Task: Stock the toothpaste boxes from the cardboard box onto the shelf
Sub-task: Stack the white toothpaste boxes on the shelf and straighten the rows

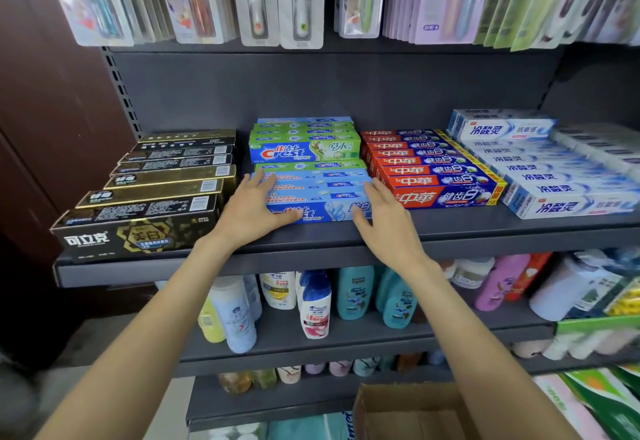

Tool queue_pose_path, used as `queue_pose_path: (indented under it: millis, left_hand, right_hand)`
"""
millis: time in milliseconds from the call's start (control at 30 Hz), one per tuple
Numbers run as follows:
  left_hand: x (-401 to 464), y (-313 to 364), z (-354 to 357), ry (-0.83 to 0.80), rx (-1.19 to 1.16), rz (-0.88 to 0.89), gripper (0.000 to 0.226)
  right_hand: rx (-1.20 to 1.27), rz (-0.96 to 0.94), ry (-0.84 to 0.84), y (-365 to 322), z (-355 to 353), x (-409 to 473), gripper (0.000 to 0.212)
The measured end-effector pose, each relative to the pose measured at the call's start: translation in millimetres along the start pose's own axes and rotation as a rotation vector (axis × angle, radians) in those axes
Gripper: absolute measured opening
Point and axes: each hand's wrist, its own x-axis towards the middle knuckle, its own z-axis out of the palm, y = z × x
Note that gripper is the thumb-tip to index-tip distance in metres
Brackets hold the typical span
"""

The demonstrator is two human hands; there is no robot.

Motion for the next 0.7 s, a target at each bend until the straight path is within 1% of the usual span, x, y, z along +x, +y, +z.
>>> queue_pose_path:
  millis: [67,133,200,300,367,500,700]
  left_hand:
    - [0,1,0,0.005,0.011,0.001,0.096]
    - [-1,3,0,0.002,0.051,0.006,0.099]
    - [2,6,-2,0.003,0.070,-0.004,0.099]
    - [16,11,-6,0.029,-0.073,-0.095,0.087]
    - [27,13,-8,0.021,-0.091,-0.136,0.083]
    - [40,7,-5,-0.046,-0.113,-0.172,0.090]
    - [46,1,-1,-0.024,-0.146,-0.171,0.092]
  right_hand:
    - [-0.010,-0.025,0.050,0,-6,7,0.057]
    - [-0.026,-0.054,0.061,-3,-13,24,0.056]
    - [-0.047,-0.052,-0.003,-7,-15,46,0.056]
    - [-0.103,0.026,-0.167,-9,-12,75,0.057]
    - [-0.124,0.052,-0.229,-9,-8,86,0.053]
    - [-0.139,0.002,-0.204,-8,0,89,0.046]
    - [-0.143,0.006,-0.183,-10,3,88,0.050]
